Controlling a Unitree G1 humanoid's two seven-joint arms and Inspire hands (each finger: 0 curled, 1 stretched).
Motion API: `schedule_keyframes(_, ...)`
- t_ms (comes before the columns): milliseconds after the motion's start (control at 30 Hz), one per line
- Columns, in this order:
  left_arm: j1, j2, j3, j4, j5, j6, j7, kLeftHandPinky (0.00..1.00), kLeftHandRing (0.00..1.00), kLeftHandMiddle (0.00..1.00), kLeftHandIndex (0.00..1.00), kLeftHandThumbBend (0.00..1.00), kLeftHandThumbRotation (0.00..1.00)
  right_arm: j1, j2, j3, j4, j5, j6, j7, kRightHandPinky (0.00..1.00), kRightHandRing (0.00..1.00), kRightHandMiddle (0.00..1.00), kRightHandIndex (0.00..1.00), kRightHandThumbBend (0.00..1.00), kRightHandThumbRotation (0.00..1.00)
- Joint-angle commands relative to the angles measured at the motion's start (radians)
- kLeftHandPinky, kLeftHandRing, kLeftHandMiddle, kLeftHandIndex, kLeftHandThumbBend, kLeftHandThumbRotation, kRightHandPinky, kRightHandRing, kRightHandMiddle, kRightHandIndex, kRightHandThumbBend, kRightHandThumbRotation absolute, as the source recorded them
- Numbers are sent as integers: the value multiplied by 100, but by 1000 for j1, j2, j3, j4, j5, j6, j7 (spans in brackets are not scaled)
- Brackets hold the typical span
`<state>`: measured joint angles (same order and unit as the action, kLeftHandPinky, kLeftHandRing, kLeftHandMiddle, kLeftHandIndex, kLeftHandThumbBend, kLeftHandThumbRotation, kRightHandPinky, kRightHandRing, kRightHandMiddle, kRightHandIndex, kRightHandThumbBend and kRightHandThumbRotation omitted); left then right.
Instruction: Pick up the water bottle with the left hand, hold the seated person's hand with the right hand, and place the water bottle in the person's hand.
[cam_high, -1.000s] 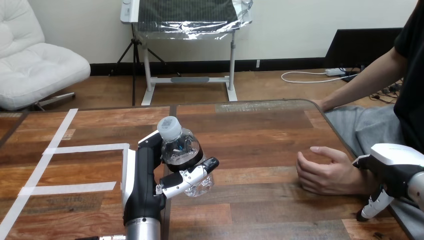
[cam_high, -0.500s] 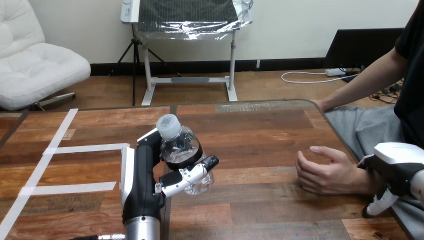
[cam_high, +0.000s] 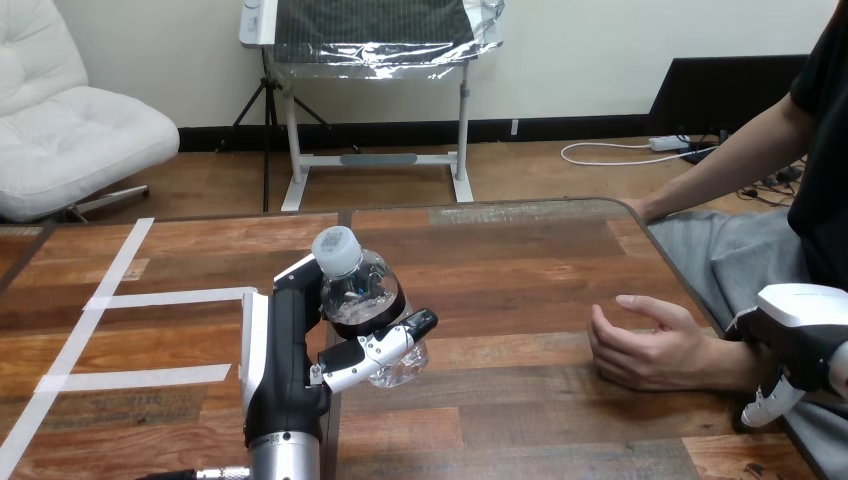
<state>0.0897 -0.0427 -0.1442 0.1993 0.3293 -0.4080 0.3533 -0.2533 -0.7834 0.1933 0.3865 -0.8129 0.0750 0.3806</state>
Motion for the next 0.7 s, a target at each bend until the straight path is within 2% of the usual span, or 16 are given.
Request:
schedule_keyframes(0, -41, -4, -1, -61, 11, -31, 4, 39, 42, 44, 47, 68, 0, -70, -4, -1, 31, 25, -21, -43, 61, 69, 74, 74, 74, 0)
schedule_keyframes(200, -39, -5, -2, -64, 8, -31, 2, 39, 41, 44, 47, 68, 0, -72, 2, -5, 50, 43, -34, -81, 53, 61, 67, 70, 75, 0)
schedule_keyframes(667, -35, -6, -1, -68, 10, -23, 3, 39, 41, 44, 47, 68, 0, -69, 2, -15, 55, 103, -50, -112, 46, 52, 59, 65, 75, 0)
